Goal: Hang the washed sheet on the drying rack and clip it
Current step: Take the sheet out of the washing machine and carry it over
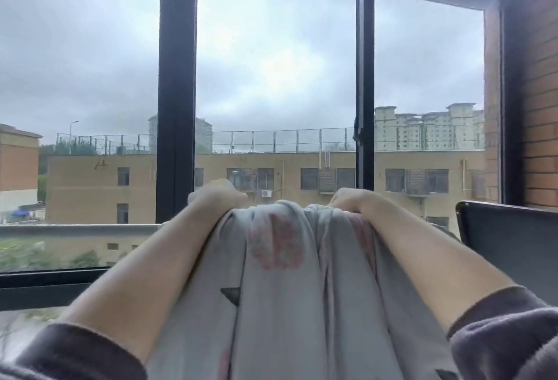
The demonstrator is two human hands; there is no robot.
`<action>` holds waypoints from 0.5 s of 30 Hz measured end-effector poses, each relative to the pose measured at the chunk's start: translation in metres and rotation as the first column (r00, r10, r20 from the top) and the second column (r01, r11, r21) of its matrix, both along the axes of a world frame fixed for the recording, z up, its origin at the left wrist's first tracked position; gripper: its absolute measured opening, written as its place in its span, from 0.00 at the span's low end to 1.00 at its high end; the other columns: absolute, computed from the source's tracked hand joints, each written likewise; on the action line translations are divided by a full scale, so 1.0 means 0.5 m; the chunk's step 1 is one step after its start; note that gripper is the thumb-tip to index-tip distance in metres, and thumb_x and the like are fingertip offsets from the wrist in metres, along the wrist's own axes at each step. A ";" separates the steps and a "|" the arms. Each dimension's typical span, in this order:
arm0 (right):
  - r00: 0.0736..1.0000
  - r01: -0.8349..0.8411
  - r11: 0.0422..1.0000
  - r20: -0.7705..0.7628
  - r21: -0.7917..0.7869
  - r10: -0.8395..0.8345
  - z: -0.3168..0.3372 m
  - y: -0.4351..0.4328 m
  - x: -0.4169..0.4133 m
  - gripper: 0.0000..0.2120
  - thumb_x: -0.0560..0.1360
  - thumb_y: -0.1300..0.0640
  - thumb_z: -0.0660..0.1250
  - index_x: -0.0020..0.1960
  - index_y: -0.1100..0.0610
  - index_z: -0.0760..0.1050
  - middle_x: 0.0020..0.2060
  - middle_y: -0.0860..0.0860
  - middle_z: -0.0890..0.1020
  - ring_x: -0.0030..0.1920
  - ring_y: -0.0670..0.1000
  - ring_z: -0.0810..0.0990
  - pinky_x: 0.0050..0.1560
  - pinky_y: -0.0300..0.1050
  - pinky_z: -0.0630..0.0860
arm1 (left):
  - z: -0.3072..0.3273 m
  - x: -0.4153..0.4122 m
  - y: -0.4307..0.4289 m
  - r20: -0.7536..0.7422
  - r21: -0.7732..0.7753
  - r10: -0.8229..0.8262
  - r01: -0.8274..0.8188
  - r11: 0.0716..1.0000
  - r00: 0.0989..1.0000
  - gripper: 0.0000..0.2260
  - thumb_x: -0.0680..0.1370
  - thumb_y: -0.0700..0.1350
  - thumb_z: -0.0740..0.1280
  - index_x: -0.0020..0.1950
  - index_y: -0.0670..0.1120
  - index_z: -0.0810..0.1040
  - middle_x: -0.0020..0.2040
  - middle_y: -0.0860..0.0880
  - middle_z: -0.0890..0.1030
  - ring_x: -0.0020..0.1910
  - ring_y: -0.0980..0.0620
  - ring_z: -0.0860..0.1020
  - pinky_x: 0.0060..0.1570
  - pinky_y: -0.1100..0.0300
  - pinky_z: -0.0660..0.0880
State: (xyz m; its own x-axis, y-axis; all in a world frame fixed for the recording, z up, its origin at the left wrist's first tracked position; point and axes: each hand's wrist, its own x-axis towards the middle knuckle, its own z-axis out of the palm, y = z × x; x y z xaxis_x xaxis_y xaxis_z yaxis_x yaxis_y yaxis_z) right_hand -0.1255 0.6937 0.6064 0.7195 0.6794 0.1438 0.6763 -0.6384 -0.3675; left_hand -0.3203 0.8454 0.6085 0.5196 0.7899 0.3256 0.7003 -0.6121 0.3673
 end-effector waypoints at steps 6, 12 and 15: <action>0.939 -0.197 0.845 0.343 0.498 0.017 -0.001 -0.069 -0.076 0.05 0.77 0.52 0.61 0.46 0.50 0.74 0.34 0.45 0.83 0.36 0.47 0.83 0.50 0.46 0.78 | 0.002 -0.036 -0.047 0.365 0.355 -0.442 0.317 0.879 0.819 0.15 0.79 0.52 0.61 0.41 0.44 0.79 0.37 0.47 0.83 0.37 0.47 0.80 0.42 0.58 0.76; 0.792 -0.229 0.888 0.606 0.400 -0.069 -0.113 -0.123 -0.161 0.19 0.80 0.47 0.49 0.43 0.51 0.76 0.41 0.53 0.83 0.44 0.56 0.79 0.42 0.45 0.67 | -0.090 -0.081 -0.105 0.102 0.522 -0.406 0.298 0.799 0.908 0.17 0.80 0.58 0.52 0.42 0.49 0.72 0.39 0.50 0.76 0.40 0.48 0.73 0.37 0.56 0.64; 0.730 -0.239 0.865 0.669 0.441 -0.140 -0.128 -0.129 -0.181 0.18 0.76 0.45 0.45 0.38 0.52 0.67 0.37 0.54 0.81 0.38 0.56 0.76 0.40 0.45 0.60 | -0.110 -0.074 -0.123 0.199 0.631 -0.329 0.136 0.764 0.923 0.18 0.80 0.56 0.52 0.42 0.48 0.76 0.41 0.48 0.80 0.39 0.47 0.73 0.38 0.56 0.64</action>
